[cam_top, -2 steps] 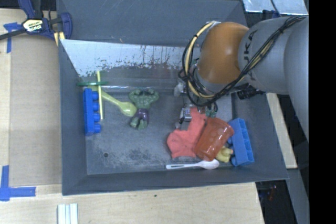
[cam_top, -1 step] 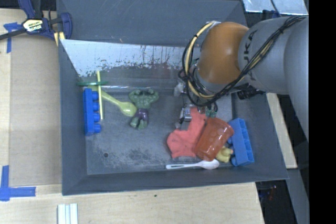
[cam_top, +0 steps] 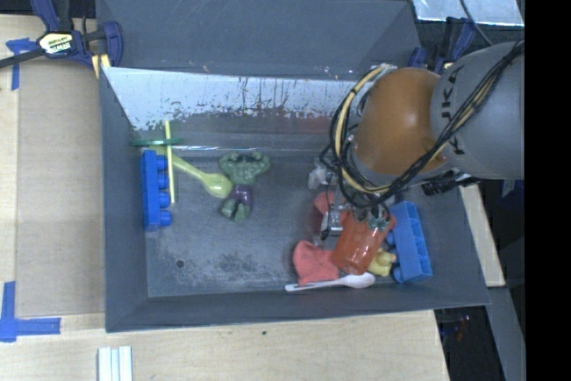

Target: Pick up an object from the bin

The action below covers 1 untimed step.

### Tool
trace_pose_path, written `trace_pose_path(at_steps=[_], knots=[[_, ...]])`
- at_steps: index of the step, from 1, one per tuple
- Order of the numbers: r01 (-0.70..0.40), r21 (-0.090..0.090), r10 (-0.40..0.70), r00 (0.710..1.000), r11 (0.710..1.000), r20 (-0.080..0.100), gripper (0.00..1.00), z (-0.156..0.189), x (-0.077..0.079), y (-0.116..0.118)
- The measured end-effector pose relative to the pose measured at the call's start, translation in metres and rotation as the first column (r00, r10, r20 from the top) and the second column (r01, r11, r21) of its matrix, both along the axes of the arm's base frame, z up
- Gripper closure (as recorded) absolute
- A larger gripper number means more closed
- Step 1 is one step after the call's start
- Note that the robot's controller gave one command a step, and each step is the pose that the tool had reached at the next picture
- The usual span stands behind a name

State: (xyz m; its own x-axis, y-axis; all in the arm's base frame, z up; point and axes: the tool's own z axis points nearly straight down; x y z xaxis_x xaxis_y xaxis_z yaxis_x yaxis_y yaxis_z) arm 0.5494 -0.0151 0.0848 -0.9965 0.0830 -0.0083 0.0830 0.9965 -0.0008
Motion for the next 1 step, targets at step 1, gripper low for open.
trace_pose_path(at_steps=[1], knots=[[-0.001, 0.000, 0.001, 1.000, 1.000, -0.002, 0.00, 0.0017, -0.0426, -0.0039]])
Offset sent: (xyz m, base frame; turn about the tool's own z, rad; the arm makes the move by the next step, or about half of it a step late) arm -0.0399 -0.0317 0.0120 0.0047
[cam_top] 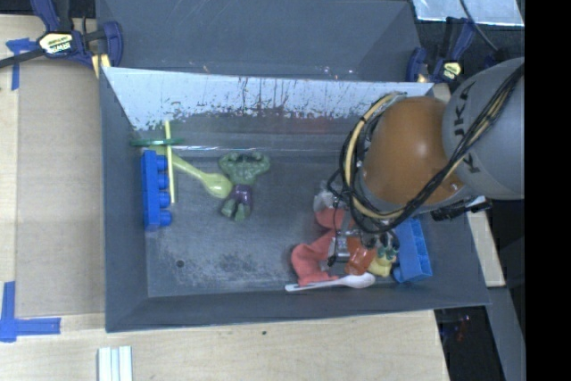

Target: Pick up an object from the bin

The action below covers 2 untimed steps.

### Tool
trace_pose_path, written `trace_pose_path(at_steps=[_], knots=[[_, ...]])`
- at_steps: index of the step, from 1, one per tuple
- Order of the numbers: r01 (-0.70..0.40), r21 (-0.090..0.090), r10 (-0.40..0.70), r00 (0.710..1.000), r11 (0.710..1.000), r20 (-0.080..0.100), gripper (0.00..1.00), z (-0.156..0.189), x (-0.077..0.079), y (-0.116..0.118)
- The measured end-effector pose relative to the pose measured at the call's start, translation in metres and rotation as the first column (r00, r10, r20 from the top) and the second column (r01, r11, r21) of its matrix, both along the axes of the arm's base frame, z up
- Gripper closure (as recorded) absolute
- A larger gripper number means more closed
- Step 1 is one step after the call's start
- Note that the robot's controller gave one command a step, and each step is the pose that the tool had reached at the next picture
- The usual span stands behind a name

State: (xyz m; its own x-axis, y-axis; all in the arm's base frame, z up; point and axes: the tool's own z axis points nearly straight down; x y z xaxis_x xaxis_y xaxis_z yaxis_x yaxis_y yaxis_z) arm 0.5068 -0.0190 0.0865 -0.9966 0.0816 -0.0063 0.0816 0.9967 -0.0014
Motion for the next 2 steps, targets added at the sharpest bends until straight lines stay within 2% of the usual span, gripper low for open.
trace_pose_path(at_steps=[1, 2], knots=[[0.007, 0.000, -0.007, 1.000, 1.000, 0.005, 1.00, 0.0104, 0.0035, -0.0280], [0.007, 0.000, -0.007, 1.000, 1.000, 0.005, 1.00, 0.0104, 0.0035, -0.0280]])
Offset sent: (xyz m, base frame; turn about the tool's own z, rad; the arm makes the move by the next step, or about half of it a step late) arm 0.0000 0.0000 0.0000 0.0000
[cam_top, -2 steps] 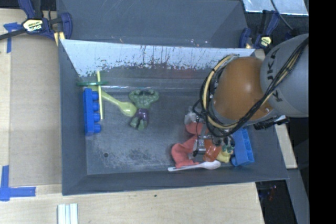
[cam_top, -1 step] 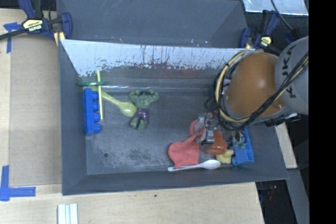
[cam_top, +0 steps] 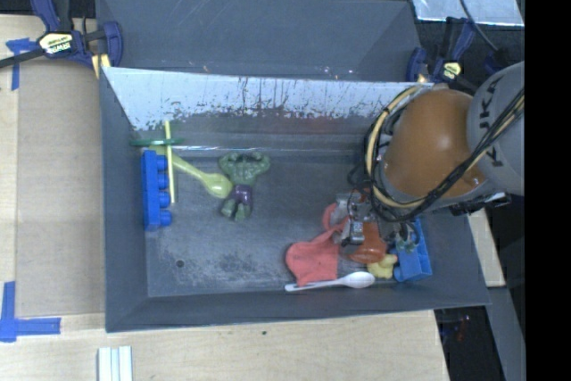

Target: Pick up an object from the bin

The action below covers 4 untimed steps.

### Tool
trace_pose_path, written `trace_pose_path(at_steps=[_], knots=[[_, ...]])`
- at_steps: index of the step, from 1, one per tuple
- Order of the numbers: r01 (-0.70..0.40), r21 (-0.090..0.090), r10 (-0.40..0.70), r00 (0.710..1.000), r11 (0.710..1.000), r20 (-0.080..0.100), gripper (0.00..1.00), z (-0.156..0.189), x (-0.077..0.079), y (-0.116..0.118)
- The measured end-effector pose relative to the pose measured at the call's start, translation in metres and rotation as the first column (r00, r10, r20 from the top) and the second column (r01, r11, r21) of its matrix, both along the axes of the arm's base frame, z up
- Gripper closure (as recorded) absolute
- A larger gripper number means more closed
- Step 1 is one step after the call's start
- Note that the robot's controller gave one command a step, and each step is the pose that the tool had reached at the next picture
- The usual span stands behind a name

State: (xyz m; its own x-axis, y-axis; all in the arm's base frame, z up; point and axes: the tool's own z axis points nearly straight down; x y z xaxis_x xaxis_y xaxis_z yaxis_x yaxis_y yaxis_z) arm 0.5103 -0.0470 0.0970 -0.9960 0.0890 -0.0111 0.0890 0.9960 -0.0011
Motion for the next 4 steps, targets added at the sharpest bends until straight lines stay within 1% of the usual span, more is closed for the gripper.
trace_pose_path(at_steps=[3, 4], knots=[[0.001, 0.000, -0.001, 1.000, 1.000, 0.000, 1.00, 0.000, 0.000, 0.000], [-0.046, -0.001, 0.046, 0.999, 0.999, -0.005, 1.00, 0.066, -0.003, 0.005]])
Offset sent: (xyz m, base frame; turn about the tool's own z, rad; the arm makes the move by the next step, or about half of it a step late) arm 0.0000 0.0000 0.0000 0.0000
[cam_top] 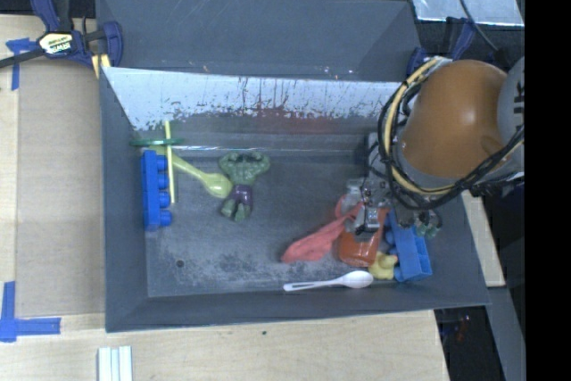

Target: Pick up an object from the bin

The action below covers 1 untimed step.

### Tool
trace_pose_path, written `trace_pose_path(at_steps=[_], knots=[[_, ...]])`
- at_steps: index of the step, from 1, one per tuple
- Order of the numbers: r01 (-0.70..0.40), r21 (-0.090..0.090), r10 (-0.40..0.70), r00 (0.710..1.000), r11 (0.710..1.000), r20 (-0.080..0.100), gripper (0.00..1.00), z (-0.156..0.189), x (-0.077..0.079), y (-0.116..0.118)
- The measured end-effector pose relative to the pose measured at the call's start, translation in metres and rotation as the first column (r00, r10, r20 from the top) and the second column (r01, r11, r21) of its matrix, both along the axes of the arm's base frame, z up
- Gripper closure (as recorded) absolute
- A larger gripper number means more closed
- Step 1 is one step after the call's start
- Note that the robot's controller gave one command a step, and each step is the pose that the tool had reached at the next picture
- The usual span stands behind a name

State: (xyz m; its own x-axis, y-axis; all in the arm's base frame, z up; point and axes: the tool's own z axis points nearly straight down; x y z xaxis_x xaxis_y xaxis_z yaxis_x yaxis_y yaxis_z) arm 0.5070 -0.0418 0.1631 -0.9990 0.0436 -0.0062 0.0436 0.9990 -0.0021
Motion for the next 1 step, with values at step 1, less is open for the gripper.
trace_pose_path(at_steps=[1], knots=[[-0.011, 0.000, 0.011, 1.000, 1.000, 0.002, 1.00, 0.0808, -0.0011, -0.0332]])
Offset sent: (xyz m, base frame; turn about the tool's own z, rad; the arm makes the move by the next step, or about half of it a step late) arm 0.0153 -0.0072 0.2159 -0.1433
